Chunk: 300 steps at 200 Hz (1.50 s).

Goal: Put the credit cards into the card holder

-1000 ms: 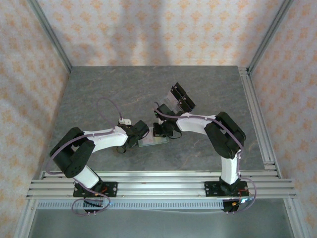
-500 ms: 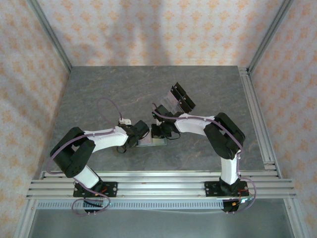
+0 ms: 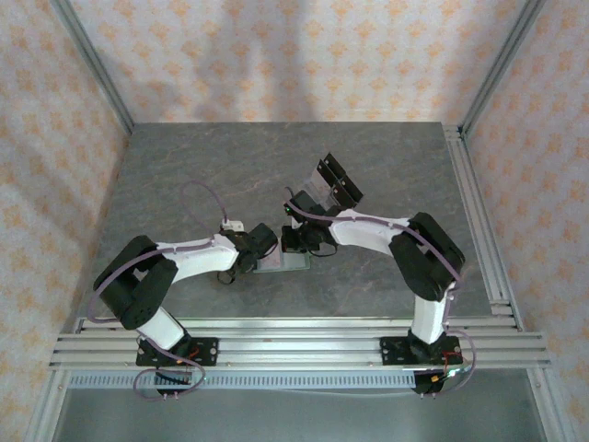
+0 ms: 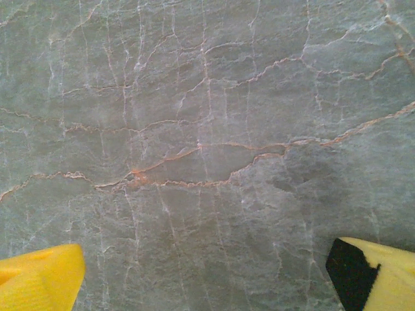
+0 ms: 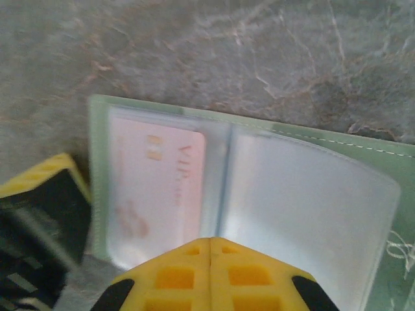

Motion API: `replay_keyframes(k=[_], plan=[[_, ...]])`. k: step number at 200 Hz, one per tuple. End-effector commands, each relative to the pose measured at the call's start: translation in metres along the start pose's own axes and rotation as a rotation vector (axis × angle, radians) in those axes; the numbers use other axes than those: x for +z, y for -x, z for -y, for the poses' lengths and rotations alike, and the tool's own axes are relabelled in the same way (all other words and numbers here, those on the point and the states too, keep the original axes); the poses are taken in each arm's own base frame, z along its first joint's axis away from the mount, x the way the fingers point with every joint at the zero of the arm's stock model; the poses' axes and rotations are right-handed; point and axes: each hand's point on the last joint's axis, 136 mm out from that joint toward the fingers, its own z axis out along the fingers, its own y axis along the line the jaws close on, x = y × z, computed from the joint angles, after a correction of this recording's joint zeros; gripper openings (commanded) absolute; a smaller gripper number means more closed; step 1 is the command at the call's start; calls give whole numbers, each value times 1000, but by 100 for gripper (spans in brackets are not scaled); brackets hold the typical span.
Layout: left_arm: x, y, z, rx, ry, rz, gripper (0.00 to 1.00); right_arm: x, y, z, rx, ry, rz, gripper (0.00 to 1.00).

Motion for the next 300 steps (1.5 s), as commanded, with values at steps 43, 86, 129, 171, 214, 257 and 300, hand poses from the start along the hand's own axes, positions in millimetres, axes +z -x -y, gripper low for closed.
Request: replay_keyframes(k=[43,86,129,171,214,257,300], plan=[[6,-6,5,-2,2,-18,100,3,-2,-11,-22,-4,-12,1],[6,-6,5,-2,2,-17,100,19,-10,-10,-14,-7,-42,0],[6,-6,5,0,3,-18,100,28,-16,-6,-6,-12,-59,0],[6,-6,6,-2,1,-17,100,31,-18,-5,1,-7,-64,0],[7,-7,7,-3,-2,-21,100,35,-19,-10,0,5,-75,0],[8,-7,8,0,-3,-24,100,38,-17,-19,4,31,-80,0],[7,-9,9,2,-3,-24,100,34,-10,-33,8,77,-65,0]])
